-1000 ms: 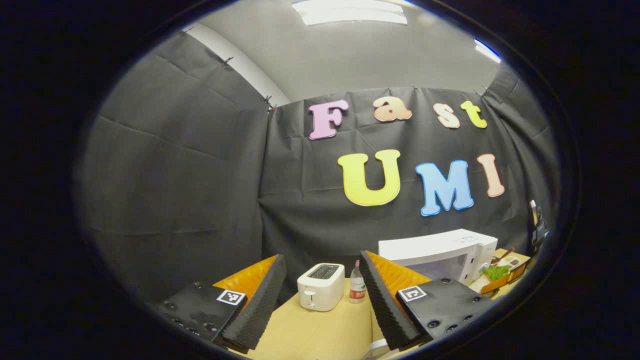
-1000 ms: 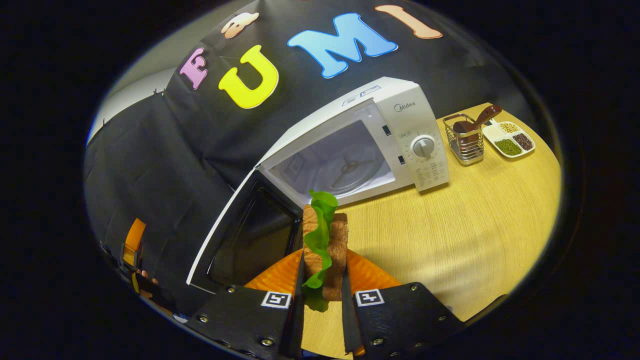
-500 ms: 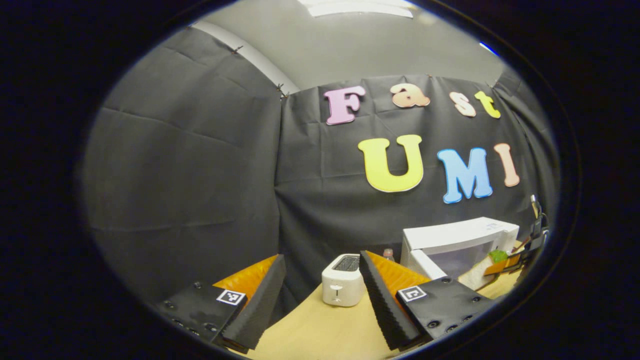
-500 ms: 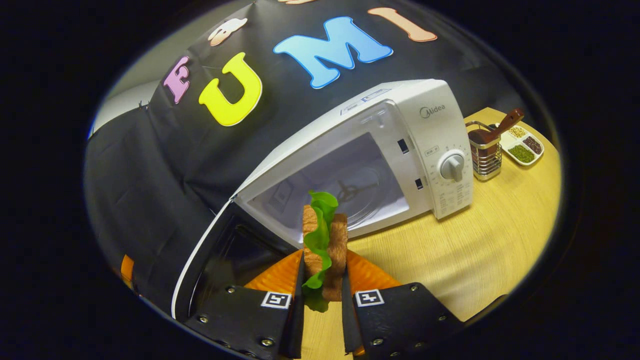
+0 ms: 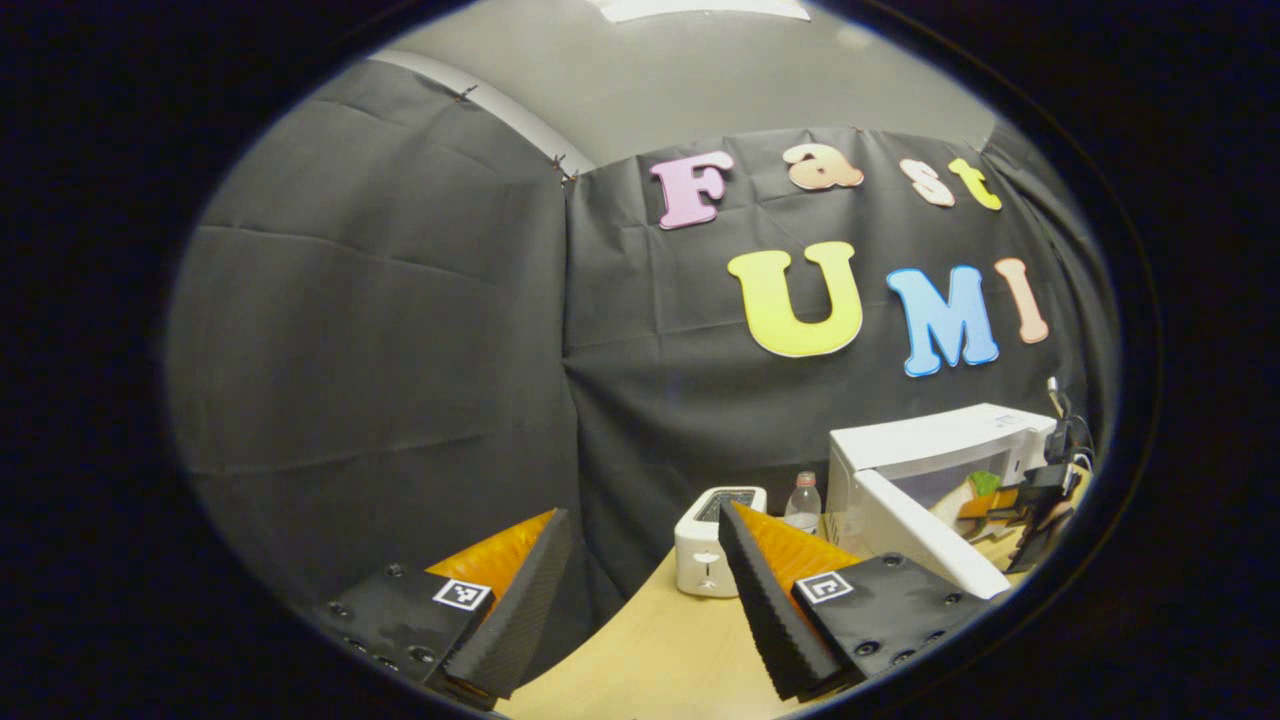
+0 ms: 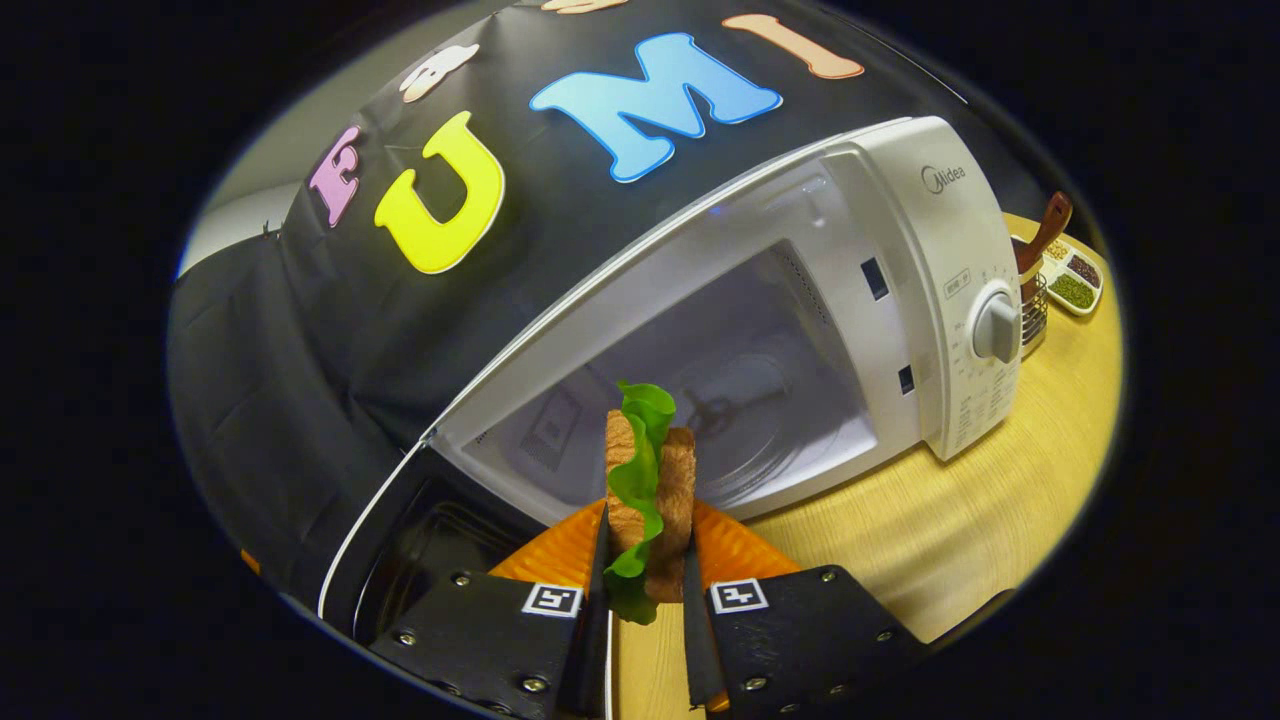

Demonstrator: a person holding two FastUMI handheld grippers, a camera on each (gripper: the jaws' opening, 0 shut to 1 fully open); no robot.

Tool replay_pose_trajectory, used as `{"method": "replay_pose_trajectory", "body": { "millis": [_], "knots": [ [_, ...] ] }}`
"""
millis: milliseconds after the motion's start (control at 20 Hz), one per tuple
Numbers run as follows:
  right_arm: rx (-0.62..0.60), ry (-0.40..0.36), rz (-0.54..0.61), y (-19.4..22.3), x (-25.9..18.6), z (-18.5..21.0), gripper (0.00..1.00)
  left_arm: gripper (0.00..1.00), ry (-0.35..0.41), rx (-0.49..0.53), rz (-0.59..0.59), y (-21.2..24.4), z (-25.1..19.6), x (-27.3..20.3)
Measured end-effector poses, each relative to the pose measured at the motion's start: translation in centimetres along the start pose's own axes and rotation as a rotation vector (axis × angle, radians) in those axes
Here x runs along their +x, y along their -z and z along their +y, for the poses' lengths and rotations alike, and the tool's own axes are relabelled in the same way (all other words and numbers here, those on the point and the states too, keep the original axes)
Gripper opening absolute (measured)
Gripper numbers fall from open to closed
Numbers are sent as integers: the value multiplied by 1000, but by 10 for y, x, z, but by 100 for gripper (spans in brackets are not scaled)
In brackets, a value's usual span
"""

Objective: Open the microwave oven with the left hand, put the food in, and close the microwave oven.

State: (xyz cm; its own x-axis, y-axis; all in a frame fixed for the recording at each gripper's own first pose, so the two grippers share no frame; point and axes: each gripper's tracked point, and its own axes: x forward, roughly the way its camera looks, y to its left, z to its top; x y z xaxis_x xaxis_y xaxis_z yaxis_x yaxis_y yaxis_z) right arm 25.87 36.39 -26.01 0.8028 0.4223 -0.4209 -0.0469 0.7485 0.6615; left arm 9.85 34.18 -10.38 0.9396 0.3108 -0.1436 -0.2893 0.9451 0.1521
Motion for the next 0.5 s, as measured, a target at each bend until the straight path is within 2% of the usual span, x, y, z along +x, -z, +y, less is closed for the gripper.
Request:
{"method": "replay_pose_trajectory", "body": {
  "millis": [400, 500],
  "knots": [
    [56, 33, -59, -16, 55, -6, 34, 95, -52, 33, 53, 20, 24, -5],
    [60, 47, -59, -17, 64, -10, 33, 93, -69, 34, 60, 23, 28, -6]
  ]
}}
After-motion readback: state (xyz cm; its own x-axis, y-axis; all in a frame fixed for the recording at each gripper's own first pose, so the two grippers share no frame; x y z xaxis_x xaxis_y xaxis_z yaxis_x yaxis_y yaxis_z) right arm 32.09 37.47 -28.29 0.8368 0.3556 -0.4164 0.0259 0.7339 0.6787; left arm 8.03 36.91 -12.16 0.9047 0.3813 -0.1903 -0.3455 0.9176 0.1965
